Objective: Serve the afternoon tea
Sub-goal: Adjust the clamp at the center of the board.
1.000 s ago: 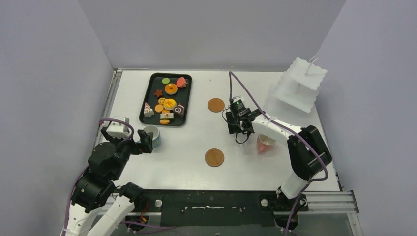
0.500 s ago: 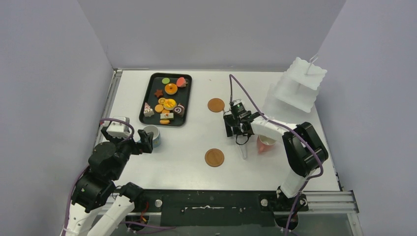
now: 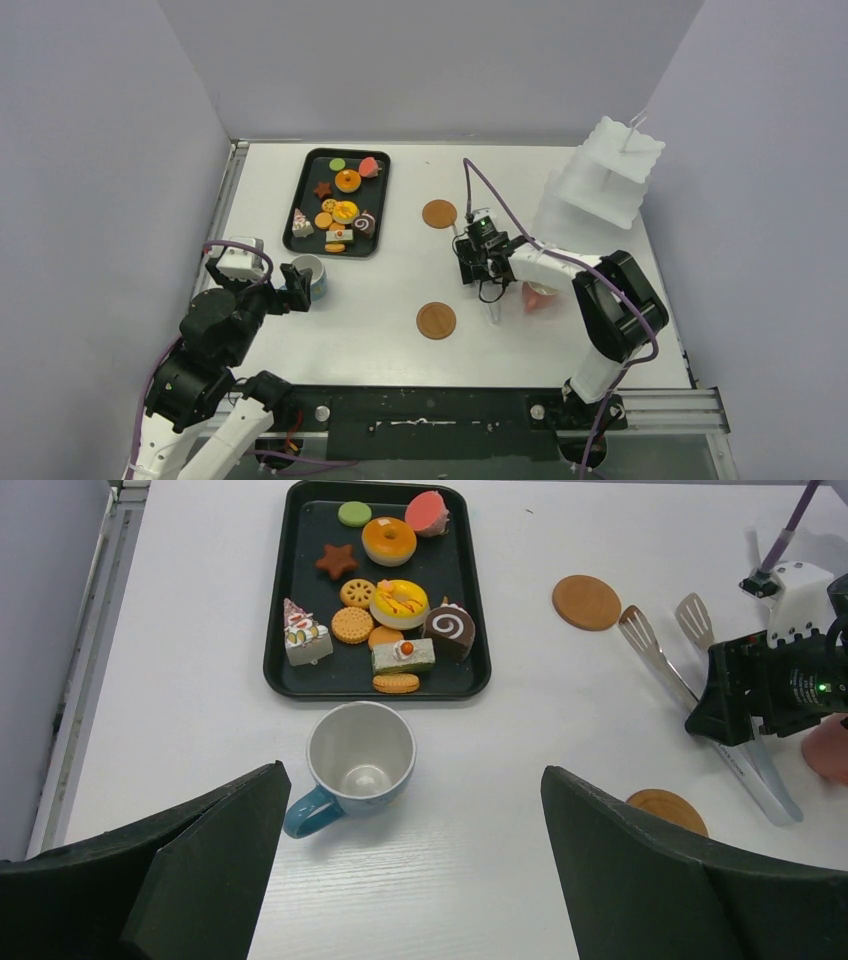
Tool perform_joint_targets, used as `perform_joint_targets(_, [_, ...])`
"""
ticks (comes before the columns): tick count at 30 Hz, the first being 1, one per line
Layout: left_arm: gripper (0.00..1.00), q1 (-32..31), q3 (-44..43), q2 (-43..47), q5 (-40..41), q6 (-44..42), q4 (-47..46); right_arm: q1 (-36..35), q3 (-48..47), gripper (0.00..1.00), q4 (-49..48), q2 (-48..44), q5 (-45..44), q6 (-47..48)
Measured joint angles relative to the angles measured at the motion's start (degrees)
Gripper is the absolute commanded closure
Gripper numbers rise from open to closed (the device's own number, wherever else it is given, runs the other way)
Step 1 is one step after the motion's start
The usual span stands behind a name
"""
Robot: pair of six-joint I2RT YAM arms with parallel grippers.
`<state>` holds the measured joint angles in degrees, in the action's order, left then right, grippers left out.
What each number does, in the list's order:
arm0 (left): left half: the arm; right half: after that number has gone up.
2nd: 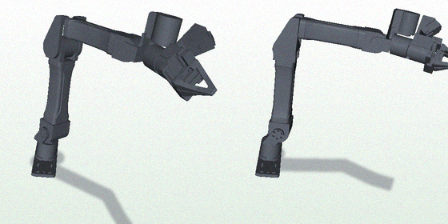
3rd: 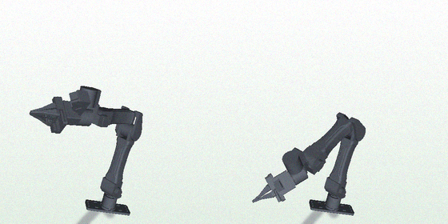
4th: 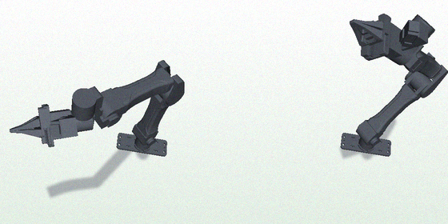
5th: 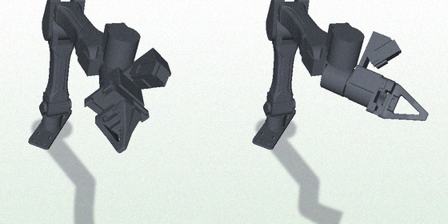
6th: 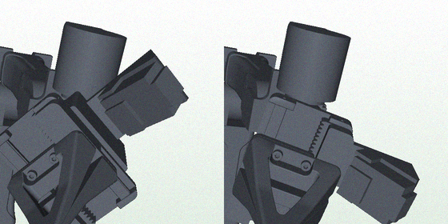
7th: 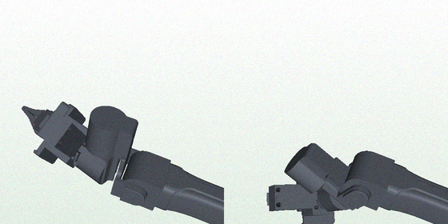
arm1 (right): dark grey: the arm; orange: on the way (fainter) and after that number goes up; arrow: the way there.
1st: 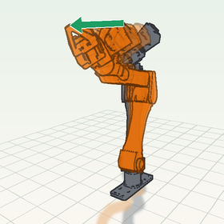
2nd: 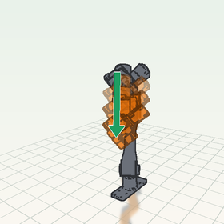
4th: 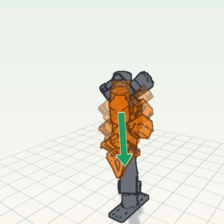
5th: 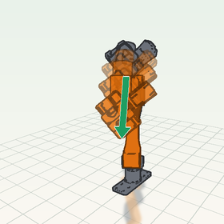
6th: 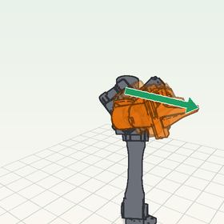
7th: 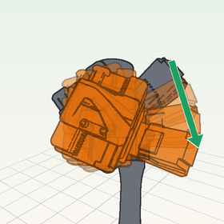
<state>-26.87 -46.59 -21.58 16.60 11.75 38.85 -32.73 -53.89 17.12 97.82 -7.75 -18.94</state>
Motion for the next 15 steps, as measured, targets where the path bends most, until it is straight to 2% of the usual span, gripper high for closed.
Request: perform_joint_targets(15, [0.03,0.0,0.0,0.0,-0.1,0.0,0.0,-0.3,4.3,0.36,-2.7,-2.9,0.7,-3.5])
